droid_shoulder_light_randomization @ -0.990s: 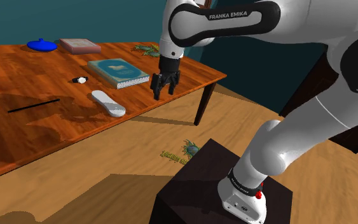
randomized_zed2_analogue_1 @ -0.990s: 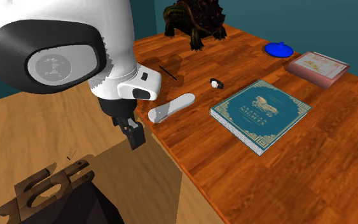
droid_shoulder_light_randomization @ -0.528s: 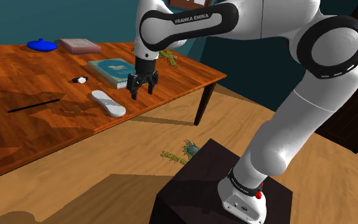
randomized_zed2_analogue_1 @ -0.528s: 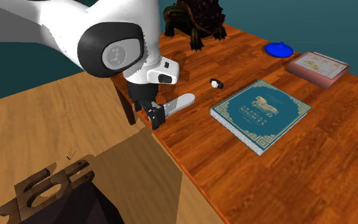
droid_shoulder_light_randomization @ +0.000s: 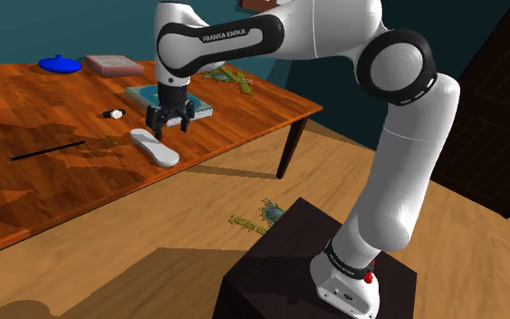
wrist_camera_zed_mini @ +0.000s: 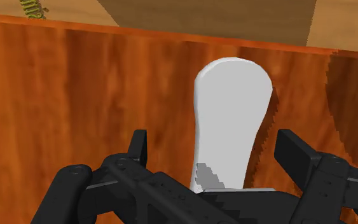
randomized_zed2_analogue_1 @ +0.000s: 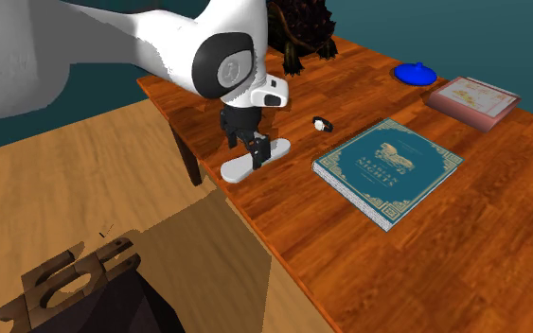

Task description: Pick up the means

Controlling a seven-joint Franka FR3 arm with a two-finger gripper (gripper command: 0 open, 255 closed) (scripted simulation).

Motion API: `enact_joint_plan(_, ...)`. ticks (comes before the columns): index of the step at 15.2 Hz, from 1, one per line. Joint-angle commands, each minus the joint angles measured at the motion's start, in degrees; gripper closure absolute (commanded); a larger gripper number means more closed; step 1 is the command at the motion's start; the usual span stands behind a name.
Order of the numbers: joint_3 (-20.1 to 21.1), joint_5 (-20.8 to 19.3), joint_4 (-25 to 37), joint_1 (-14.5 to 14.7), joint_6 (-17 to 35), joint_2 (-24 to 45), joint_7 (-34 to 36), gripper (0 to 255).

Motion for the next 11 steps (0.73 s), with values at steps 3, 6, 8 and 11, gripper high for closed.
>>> enact_joint_plan(3,-0.1,-2.7,11.7,1.9,-1.6,9.6,2.1,0)
enact_joint_plan(6,-0.3,-3.4,14.9,2.6,-1.7,12.7,2.5,0)
enact_joint_plan(8,-0.3,-3.5,13.9,2.6,-0.3,13.0,2.6,0)
enact_joint_plan(11,-0.4,-3.6,12.6,2.6,1.7,13.7,2.6,0)
